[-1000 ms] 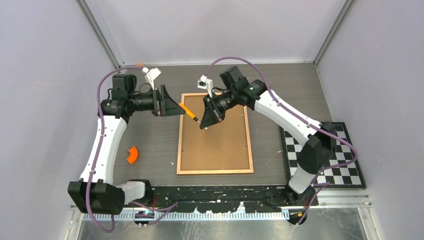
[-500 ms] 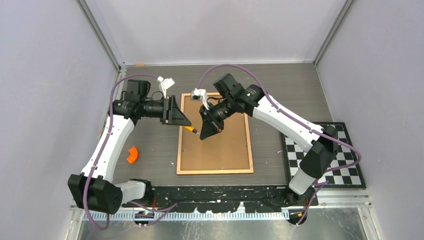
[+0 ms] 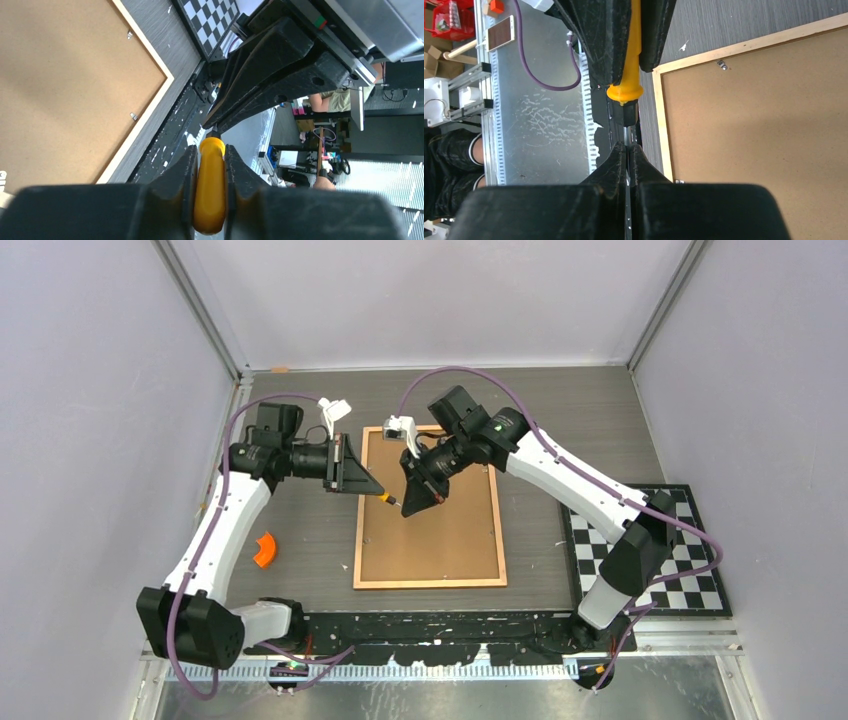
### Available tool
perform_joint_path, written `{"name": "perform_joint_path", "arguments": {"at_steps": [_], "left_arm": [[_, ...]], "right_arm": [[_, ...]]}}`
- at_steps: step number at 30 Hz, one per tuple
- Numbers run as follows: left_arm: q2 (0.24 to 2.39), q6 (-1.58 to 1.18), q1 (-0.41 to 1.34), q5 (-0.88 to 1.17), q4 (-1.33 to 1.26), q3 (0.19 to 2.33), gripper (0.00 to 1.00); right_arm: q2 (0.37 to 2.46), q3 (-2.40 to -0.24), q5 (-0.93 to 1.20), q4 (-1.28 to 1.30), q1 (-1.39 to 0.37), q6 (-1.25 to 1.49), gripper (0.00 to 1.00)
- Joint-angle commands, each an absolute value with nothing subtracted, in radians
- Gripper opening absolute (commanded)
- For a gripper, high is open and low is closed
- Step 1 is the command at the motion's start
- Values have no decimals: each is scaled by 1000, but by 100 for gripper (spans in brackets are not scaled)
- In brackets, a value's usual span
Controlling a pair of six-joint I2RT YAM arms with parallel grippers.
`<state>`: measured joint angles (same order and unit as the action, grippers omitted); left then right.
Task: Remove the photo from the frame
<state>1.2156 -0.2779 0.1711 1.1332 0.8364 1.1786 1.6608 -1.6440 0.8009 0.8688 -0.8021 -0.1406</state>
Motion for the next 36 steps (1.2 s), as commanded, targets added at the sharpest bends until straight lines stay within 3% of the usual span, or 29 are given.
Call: {"name": "perform_joint_path", "arguments": {"at_steps": [1, 3, 6, 7, 12, 20, 36], "left_arm": [[1187, -299, 175, 1146, 764, 1157, 3], [1186, -307, 174, 1146, 751, 1150, 0], [1186, -298, 155, 1083, 761, 1153, 0], [1186, -289, 148, 1037, 772, 1156, 0], [1165, -215, 133, 813, 815, 1169, 0], [1163, -196, 131, 753, 819, 1167, 0], [1153, -155, 130, 739, 872, 1163, 0]], "right_arm": [[1634, -1680, 819, 834, -802, -144, 1], [1629, -1673, 793, 810, -798, -122, 17], [1616, -1634, 642, 727, -769, -57, 56], [1612, -1616, 575, 696, -752, -31, 61], [1632, -1548, 406, 614, -601, 47, 70], [1744, -1528, 276, 760, -520, -460, 86], [2046, -1644, 129, 846, -491, -731, 88]]}}
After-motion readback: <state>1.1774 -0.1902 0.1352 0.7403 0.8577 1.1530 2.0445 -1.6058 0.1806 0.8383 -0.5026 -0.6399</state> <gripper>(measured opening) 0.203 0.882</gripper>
